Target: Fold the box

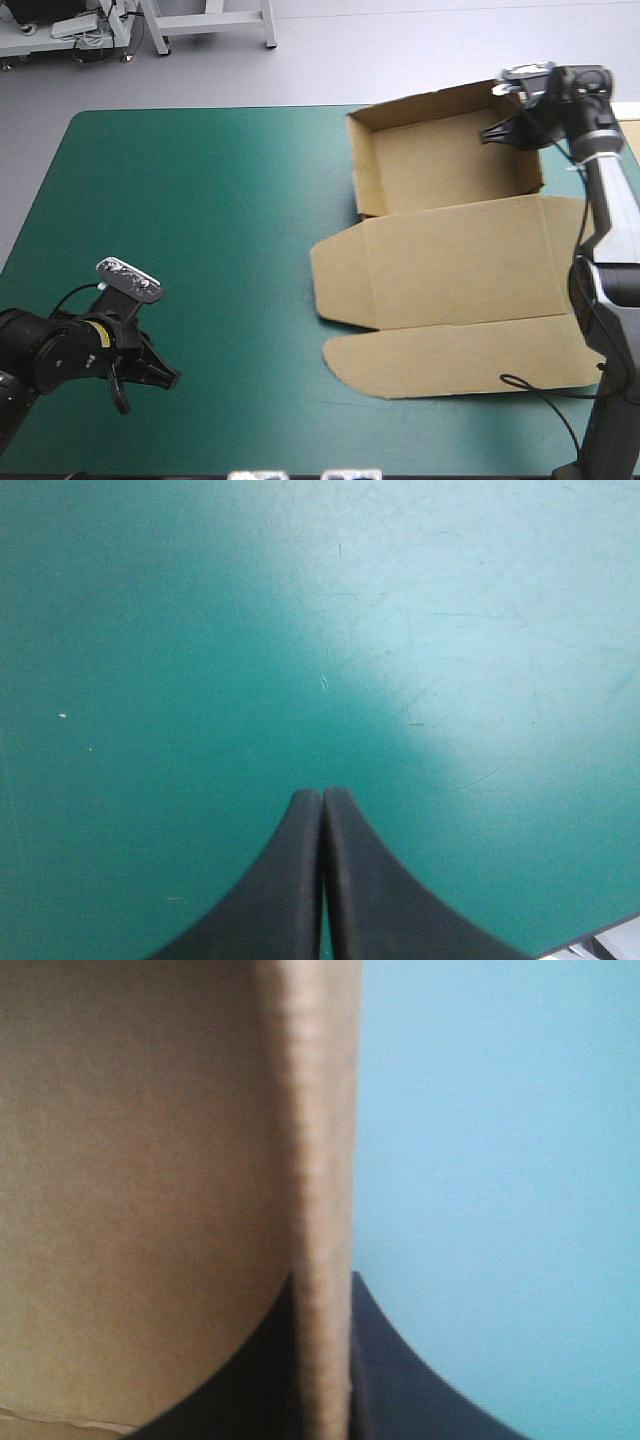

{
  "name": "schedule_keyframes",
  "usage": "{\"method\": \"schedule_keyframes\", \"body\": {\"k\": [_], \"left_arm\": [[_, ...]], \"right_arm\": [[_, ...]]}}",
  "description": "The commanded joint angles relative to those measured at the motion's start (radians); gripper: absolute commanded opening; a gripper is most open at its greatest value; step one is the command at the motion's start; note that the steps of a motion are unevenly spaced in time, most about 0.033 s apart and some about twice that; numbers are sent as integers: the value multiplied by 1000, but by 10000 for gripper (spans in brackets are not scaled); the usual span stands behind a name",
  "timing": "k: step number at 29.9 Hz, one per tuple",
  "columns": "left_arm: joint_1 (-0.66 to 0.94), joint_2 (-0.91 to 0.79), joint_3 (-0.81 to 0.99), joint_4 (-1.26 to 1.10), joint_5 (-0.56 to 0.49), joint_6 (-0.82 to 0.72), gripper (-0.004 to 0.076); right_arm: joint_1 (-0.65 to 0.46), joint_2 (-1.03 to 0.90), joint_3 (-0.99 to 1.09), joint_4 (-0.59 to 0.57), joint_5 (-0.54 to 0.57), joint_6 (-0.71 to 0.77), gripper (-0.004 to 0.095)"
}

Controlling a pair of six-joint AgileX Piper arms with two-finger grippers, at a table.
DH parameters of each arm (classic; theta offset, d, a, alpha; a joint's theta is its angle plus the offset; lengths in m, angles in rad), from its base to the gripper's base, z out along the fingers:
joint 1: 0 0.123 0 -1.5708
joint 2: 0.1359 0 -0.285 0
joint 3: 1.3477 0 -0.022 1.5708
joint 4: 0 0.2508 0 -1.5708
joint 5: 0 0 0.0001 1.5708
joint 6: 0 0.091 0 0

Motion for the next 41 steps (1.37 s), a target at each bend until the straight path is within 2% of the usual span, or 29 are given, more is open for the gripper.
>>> {"method": "schedule_keyframes", "body": {"k": [1,8,12,15,18,23,25,28,31,36,39,41], "left_arm": [[-2,-5,-24,-4,-6,-11,-9],[-2,-5,-24,-4,1,-11,-9],[-2,-5,-24,-10,1,-15,-9],[-2,-5,-24,-25,1,-15,-9],[-2,-5,-24,-35,1,-15,-9],[-2,-5,-24,-34,1,-15,-9],[-2,-5,-24,-32,1,-15,-9],[-2,-5,-24,-28,-1,-15,-9],[-2,-5,-24,-31,-11,-15,-9],[-2,-5,-24,-31,-13,-15,-9],[-2,-5,-24,-31,-14,-15,-9],[-2,-5,-24,-33,-20,-15,-9]], "right_arm": [[-154,-39,-36,0,-23,14,-18],[-338,14,-36,106,56,18,-18],[-379,31,-36,132,65,12,-16],[-390,34,-36,136,56,-53,26],[-396,34,-36,136,61,-113,175],[-402,34,-36,125,59,-113,676],[-402,32,-36,115,52,-108,827],[-402,28,-36,107,49,-73,922],[-402,8,-36,125,59,-57,900],[-402,-85,-37,237,71,-59,814],[-402,-173,-37,351,90,-78,700],[-400,-231,-37,450,90,-99,583]]}}
